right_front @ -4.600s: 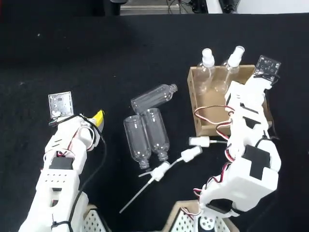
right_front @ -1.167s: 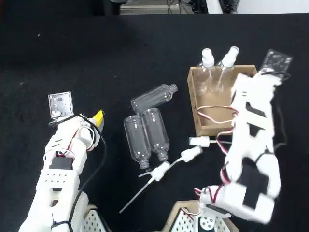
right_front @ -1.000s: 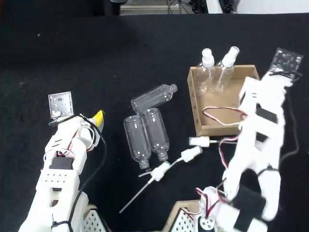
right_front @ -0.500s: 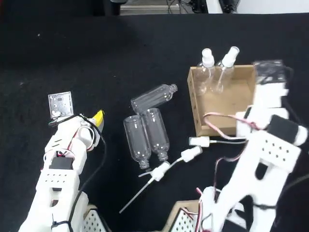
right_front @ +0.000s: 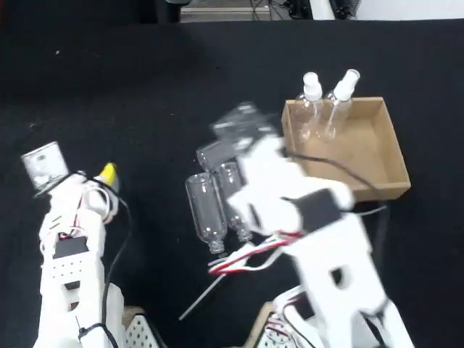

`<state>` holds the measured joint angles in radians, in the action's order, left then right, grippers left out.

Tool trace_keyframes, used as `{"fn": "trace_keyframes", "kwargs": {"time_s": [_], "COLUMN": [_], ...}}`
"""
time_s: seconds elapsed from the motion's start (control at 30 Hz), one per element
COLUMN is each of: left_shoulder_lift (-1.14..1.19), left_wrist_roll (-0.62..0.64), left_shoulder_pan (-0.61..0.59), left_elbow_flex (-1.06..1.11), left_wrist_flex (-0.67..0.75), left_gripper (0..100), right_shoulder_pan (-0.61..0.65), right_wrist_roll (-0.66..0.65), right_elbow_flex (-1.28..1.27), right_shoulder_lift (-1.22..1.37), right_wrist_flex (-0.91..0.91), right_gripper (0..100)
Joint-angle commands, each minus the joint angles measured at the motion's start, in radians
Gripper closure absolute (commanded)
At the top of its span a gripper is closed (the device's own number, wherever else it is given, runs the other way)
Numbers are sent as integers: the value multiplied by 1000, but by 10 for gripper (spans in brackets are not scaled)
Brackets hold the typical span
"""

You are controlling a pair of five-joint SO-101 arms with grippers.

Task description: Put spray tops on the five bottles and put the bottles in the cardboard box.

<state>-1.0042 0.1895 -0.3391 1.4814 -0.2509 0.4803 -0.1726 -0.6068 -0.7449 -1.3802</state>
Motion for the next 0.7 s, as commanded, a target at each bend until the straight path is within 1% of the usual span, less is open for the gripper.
{"fn": "trace_keyframes", "kwargs": {"time_s": [0.0, 0.1, 0.17, 0.27, 0.33, 0.53, 0.67], "left_shoulder_lift": [-17, -15, -15, -15, -15, -15, -15], "left_wrist_roll": [120, 161, 164, 164, 164, 164, 164], "left_shoulder_pan": [-102, -130, -130, -130, -130, -128, -128], "left_elbow_flex": [-67, -71, -71, -71, -71, -71, -71], "left_wrist_flex": [20, 20, 20, 20, 20, 20, 20], "left_gripper": [788, 788, 788, 788, 788, 788, 788], "right_shoulder_pan": [135, 189, 219, 235, 235, 230, 198], "right_wrist_roll": [77, 129, 160, 190, 196, 196, 196], "right_elbow_flex": [-5, -5, -5, -5, -1, 70, 93], "right_shoulder_lift": [143, 260, 329, 420, 479, 667, 740], "right_wrist_flex": [172, 269, 321, 396, 437, 453, 451], "right_gripper": [871, 861, 822, 765, 764, 770, 768]}}
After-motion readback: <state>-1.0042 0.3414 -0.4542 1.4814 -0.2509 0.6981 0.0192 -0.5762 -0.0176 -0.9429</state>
